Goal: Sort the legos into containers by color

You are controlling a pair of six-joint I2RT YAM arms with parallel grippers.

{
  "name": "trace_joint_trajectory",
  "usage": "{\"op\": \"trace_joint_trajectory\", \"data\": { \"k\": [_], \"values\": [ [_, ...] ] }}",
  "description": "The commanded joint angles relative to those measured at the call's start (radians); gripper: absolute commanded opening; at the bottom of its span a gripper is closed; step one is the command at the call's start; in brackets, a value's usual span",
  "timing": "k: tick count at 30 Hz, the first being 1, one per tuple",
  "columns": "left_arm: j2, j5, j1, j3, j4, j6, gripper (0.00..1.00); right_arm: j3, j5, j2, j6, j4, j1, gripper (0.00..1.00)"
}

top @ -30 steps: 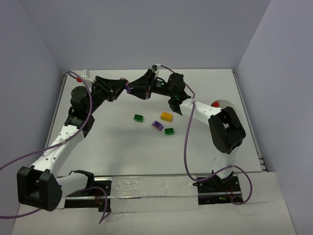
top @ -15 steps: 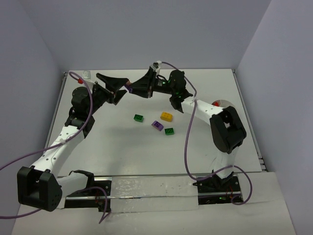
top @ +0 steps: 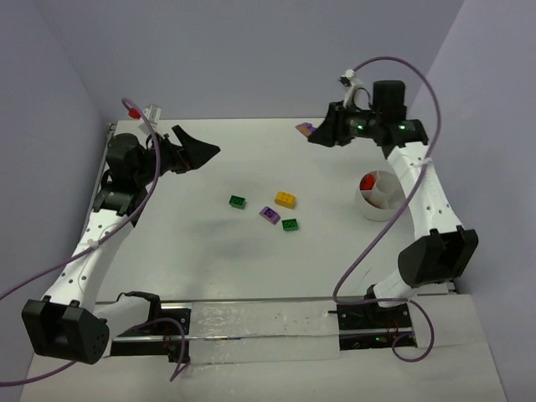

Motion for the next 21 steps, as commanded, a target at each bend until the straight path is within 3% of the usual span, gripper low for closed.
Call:
{"op": "trace_joint_trajectory", "data": {
  "k": [1,5,8,12,21],
  "values": [
    [0.035,0.202,0.002,0.118,-0.157,0.317,0.99,0.064,0.176,-0.041,-0.655,-0.551,-0.156,0.0],
    [0.112,0.272,0.002,0.183,-0.23,0.389,0.99,0.035,0.374,-0.064,-1.011,-0.667,-0.309,0.0],
    [0.124,0.288,0.002,0.199,-0.222,0.393,0.99,0.068,0.456,-0.044,-1.185,-0.749,-0.414,0.0],
    [0.127,0.264,0.002,0.235,-0.272,0.447,0.99,0.149,0.554,0.001,-1.28,-0.829,-0.539,0.0],
    [0.119,0.291,0.002,0.222,-0.314,0.486,0.99,-0.073,0.737,-0.128,-1.431,-0.804,-0.598,0.0]
  ]
}}
